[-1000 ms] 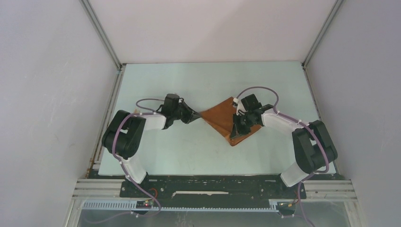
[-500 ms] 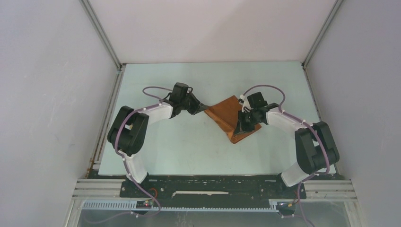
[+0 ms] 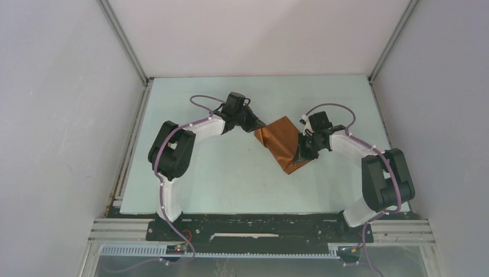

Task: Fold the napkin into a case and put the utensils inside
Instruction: Fold the lower triangle-folded napkin at the center of the board.

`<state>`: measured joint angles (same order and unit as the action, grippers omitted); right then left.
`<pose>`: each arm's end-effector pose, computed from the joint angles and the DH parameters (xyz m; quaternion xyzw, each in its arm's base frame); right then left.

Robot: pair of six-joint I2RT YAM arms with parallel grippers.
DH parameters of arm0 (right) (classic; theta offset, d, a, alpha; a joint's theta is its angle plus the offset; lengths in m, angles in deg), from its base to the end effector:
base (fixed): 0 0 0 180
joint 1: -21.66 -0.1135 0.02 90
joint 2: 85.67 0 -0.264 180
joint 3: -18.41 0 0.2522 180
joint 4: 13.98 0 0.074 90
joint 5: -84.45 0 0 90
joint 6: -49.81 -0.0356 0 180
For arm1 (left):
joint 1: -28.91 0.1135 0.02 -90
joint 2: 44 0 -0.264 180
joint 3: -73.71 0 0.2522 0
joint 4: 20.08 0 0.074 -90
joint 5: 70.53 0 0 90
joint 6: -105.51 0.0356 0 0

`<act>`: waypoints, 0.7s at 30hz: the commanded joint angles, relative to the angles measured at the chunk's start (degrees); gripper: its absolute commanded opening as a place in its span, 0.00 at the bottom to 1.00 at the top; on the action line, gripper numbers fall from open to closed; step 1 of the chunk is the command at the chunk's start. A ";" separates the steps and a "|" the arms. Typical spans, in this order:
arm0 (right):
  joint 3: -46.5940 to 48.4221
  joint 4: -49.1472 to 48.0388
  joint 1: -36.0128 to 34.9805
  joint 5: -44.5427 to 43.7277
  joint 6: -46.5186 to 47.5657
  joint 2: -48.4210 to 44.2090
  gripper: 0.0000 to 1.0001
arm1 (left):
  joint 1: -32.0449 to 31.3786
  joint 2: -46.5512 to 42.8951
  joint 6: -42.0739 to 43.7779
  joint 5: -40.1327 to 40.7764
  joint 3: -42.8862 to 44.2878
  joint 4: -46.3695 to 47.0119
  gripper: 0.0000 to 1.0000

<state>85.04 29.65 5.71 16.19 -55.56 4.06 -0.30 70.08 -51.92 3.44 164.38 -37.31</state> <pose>0.2781 0.0932 0.1802 -0.0429 0.9617 0.2313 0.1408 0.3804 -0.2239 0.1838 -0.2396 0.8693 -0.3931 0.1803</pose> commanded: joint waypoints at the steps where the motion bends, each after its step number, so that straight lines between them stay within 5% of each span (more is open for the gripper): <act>1: -0.49 1.42 1.16 -2.83 -0.09 -0.41 0.00 | -0.38 2.68 1.39 1.53 5.14 -1.71 0.00; 21: -0.48 -0.60 2.32 -4.05 0.97 4.12 0.00 | -0.84 10.80 3.03 -0.32 13.85 -4.18 0.00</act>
<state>84.93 27.83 7.44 13.83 -55.45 7.85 -1.24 79.85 -50.81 2.30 175.39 -41.79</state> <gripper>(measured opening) 0.008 0.009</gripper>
